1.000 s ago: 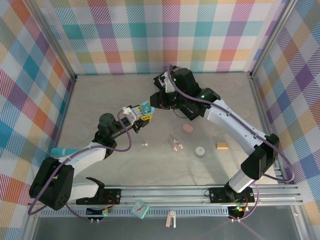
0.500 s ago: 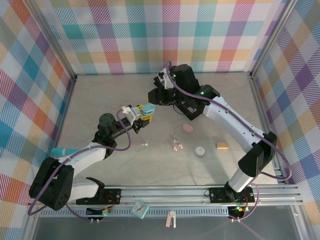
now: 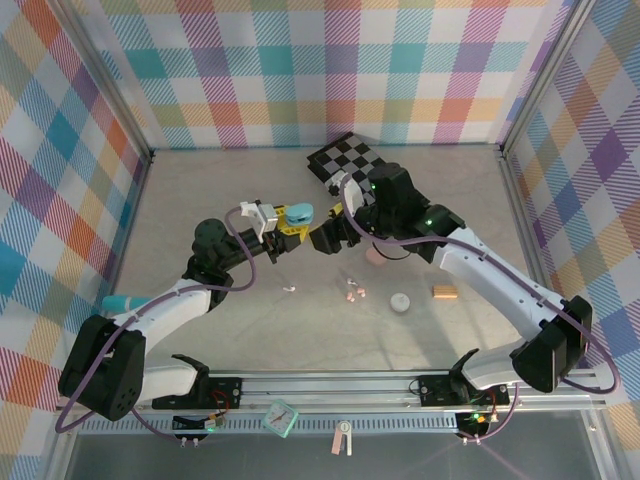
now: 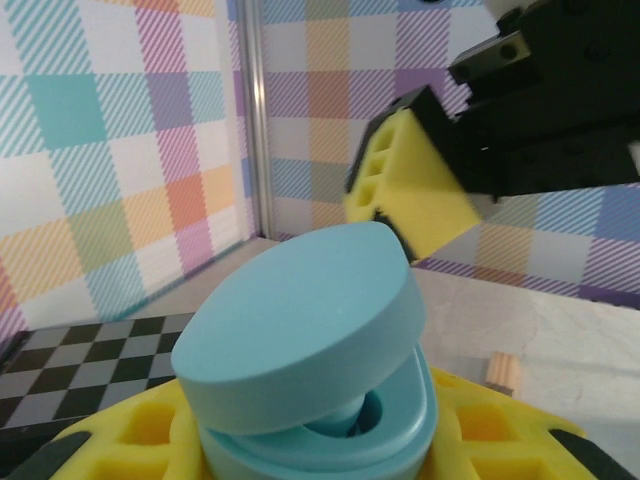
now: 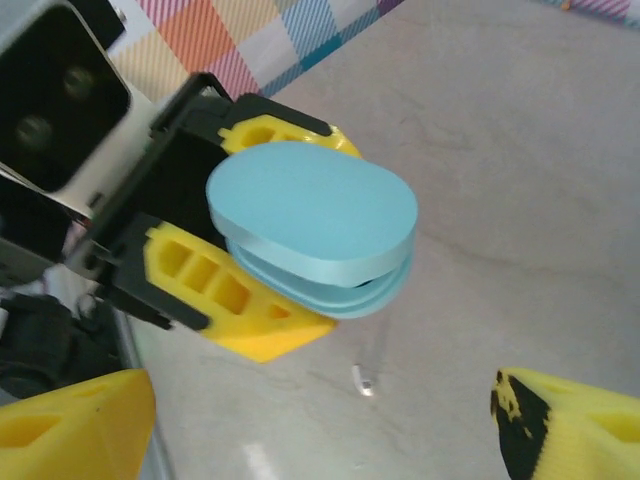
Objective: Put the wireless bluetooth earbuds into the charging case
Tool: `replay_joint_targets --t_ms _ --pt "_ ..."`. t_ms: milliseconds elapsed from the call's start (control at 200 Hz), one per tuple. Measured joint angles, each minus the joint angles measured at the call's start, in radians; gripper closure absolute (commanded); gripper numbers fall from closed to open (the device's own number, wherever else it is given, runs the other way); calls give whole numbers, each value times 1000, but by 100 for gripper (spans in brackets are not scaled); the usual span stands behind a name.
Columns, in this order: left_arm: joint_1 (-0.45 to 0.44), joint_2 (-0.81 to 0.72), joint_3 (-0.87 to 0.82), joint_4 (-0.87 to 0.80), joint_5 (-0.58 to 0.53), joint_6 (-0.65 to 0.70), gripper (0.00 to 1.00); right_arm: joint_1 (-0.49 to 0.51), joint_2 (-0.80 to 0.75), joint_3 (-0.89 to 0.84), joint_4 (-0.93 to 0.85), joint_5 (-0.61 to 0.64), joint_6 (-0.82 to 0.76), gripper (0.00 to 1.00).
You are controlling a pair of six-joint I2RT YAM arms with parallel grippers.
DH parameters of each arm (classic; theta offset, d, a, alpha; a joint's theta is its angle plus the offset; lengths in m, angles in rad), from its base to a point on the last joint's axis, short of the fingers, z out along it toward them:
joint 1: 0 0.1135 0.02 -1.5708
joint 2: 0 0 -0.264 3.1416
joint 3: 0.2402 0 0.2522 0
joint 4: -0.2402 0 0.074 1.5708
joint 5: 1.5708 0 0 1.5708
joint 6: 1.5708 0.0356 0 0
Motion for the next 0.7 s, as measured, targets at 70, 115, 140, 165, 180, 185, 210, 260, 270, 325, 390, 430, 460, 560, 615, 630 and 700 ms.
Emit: replay_joint_targets --t_ms 70,115,140,165,180,185,210,260,270,325,390,430,460,560,615,630,700 --pt "0 -1 3 -13 22 -10 69 0 0 -10 29 32 -39 12" --pt "0 -3 3 -17 33 -15 69 0 0 -11 45 53 -42 12" --pt "0 -3 3 -18 39 -18 69 0 1 -11 54 63 -42 13" --pt "0 -4 3 -18 44 -19 69 0 1 -11 64 74 -42 13" --pt "0 -5 3 -18 47 -21 69 0 2 -11 68 81 -41 13" --pt "0 -5 3 -18 48 -21 69 0 2 -11 70 82 -41 13" --pt "0 -6 3 -18 54 -22 69 0 3 -11 79 92 -40 13" --pt "0 -9 3 -18 63 -23 69 -1 9 -10 93 108 -37 13" --pt "0 -9 3 -19 61 -24 69 -1 10 -10 95 108 -37 13" --pt "3 -9 3 -24 63 -26 69 -1 15 -10 100 114 -34 13" --pt "6 -9 3 -29 66 -25 69 -1 21 -10 110 119 -30 14" --pt "7 -9 3 -33 66 -25 69 -1 23 -10 117 122 -26 14" --pt "7 -9 3 -35 66 -25 69 -1 24 -9 120 125 -24 14" --pt "7 -9 3 -41 67 -25 69 -1 27 0 131 138 -12 14" --pt "7 -9 3 -40 71 -25 69 -1 29 7 142 149 -6 14" --pt "7 -9 3 -41 73 -25 69 -1 29 9 144 153 -4 14" --pt "6 -9 3 -40 84 -25 69 -1 33 19 150 166 2 14"
